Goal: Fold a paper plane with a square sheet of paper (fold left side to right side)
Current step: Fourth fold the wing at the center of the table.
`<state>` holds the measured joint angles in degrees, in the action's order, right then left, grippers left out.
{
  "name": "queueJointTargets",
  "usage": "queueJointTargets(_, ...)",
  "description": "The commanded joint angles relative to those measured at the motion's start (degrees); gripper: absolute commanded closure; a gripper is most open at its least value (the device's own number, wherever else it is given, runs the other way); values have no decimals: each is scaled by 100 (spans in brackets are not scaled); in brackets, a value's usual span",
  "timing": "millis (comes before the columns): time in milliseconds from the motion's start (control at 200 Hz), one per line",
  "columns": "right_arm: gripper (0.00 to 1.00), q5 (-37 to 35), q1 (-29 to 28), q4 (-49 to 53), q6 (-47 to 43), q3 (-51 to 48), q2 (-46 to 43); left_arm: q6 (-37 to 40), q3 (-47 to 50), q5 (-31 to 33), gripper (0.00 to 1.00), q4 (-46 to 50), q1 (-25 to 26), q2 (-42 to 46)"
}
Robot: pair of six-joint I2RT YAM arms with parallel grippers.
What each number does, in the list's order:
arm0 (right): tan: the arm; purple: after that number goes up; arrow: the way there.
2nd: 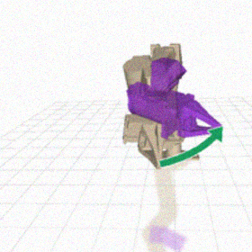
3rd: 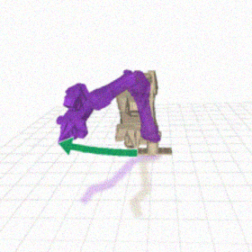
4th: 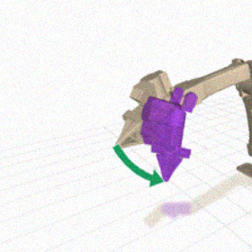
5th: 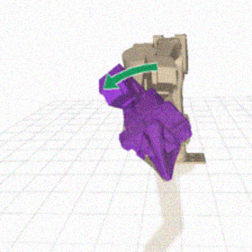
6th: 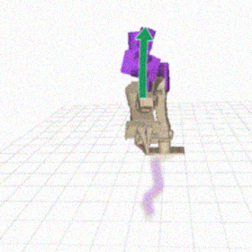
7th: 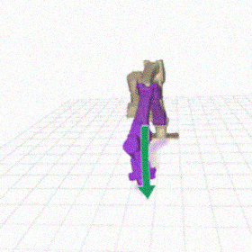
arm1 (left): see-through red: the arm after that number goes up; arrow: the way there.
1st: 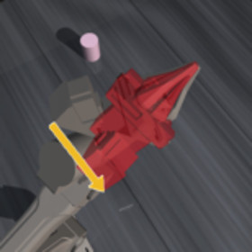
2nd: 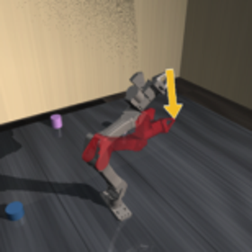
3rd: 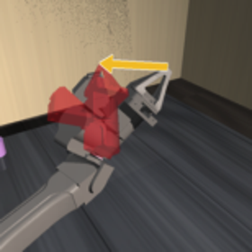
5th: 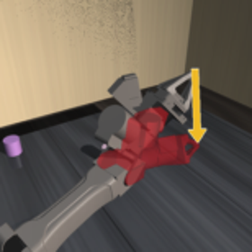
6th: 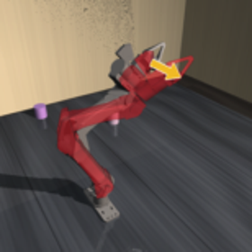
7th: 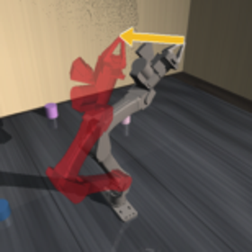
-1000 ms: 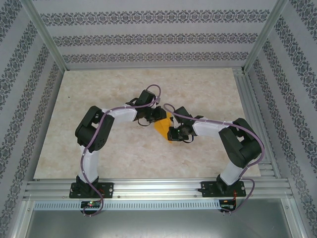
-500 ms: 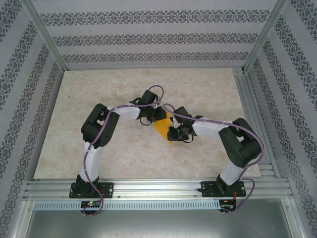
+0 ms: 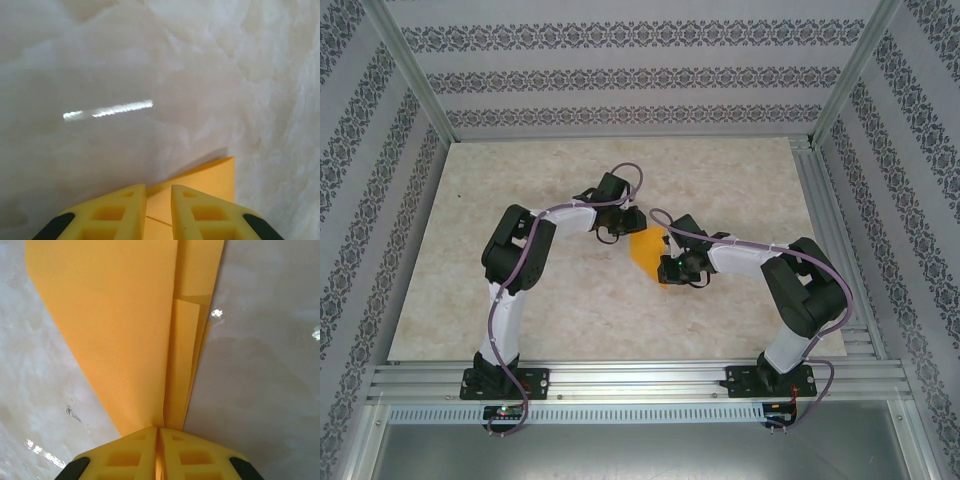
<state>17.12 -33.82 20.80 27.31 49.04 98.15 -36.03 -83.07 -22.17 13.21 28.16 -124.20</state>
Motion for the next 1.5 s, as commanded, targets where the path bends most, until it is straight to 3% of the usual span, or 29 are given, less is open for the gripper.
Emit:
queueJointTargets(0, 89, -385, -203, 1082, -35, -411, 530, 331, -256, 384, 76, 256, -246, -273)
queueJointTargets(270, 89, -385, -212, 1080, -35, -360, 521, 531, -328, 412, 71, 440, -401, 177)
queueJointTargets(505, 89, -412, -217, 1093, -43, -353, 547, 472, 464, 247, 70, 146, -399, 1034)
queueJointTargets(744, 89, -403, -219, 1082, -56, -342, 604, 61, 1332, -376, 72, -609, 152, 1475)
queueJointTargets(964, 89, -412, -218, 1098, -58, -305, 648, -188, 1323, -534, 72, -880, 651, 1233)
queueJointTargets(1499, 88, -182, -179, 865, 190, -198, 107, 19, 1068, 113, 73, -470, 665, 450)
